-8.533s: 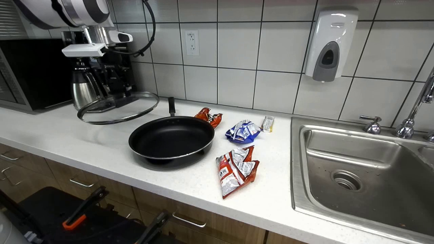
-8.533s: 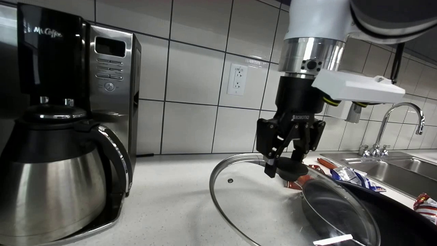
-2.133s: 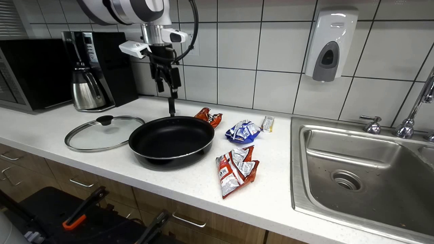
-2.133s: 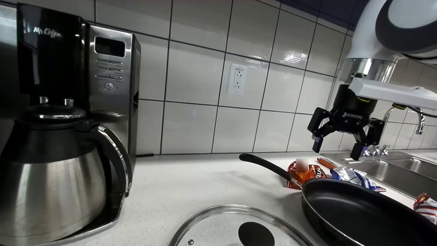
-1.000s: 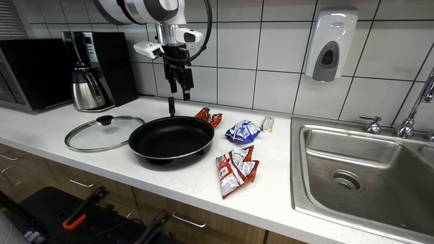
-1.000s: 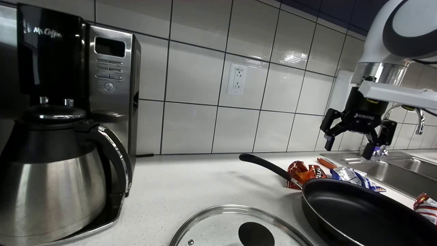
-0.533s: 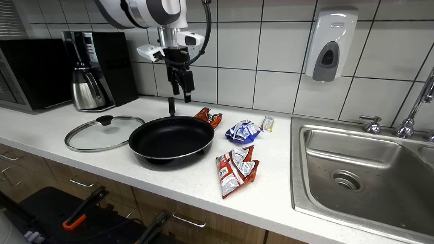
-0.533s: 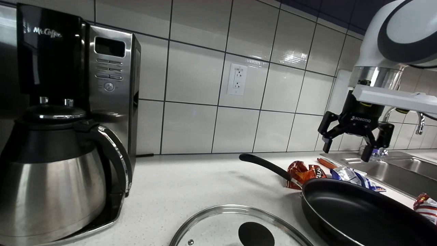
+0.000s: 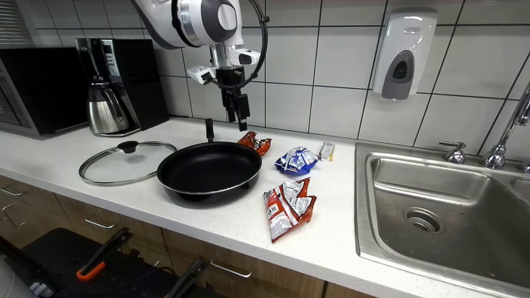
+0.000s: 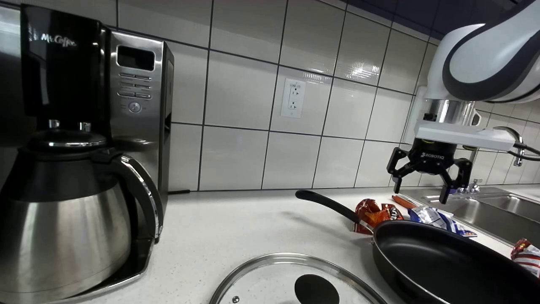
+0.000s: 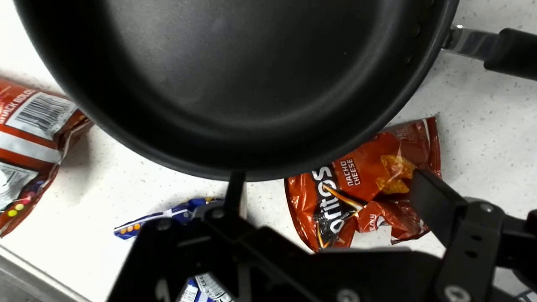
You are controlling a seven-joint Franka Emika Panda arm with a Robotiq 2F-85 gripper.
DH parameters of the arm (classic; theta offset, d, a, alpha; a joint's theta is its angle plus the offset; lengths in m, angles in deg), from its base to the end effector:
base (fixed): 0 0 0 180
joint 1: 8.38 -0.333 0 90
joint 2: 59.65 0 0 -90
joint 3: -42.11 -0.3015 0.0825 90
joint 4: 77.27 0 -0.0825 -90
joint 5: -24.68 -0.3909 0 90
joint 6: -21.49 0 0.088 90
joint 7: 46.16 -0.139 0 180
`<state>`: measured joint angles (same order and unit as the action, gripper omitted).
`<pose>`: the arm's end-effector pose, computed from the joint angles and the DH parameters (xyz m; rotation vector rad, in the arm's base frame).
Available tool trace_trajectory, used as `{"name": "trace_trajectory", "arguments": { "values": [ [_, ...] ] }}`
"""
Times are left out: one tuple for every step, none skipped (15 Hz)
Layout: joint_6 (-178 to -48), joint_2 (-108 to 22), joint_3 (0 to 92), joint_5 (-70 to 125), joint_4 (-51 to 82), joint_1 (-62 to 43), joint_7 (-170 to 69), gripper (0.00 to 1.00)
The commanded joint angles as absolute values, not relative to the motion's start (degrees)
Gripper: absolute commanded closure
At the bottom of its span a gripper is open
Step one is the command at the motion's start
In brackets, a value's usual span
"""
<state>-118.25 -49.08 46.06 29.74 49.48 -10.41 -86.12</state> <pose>0.5556 -0.0211 0.2480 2.9184 -1.0050 0.0975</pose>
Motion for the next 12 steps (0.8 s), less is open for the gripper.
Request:
{"name": "trace_trajectory", "arguments": {
  "values": [
    [-117.77,-44.16,47.06,30.73,44.12,-10.99,-89.49,0.0],
    [-117.58,-43.1,47.26,30.58,43.09,-11.21,-89.78,0.0],
    [-117.93,-41.97,47.65,30.96,42.16,-11.58,-91.05,0.0],
    [-117.71,-40.92,47.88,30.95,41.18,-11.83,-91.86,0.0],
    [-117.54,-39.91,48.01,30.59,40.34,-11.94,-92.11,0.0],
    [-117.34,-38.69,48.13,30.24,39.31,-12.1,-92.34,0.0],
    [-117.33,-37.69,48.28,29.95,38.51,-12.26,-92.63,0.0],
    [-117.52,-36.65,48.44,29.83,37.69,-12.51,-93.24,0.0],
    [-117.57,-35.8,48.66,29.96,36.96,-12.74,-93.71,0.0],
    [-117.56,-35.09,48.85,29.98,36.31,-12.95,-94.08,0.0],
    [-117.57,-34.39,49.1,29.96,35.71,-13.13,-94.5,0.0],
    [-117.41,-33.74,49.26,29.76,35.1,-13.25,-94.67,0.0]
  ]
}}
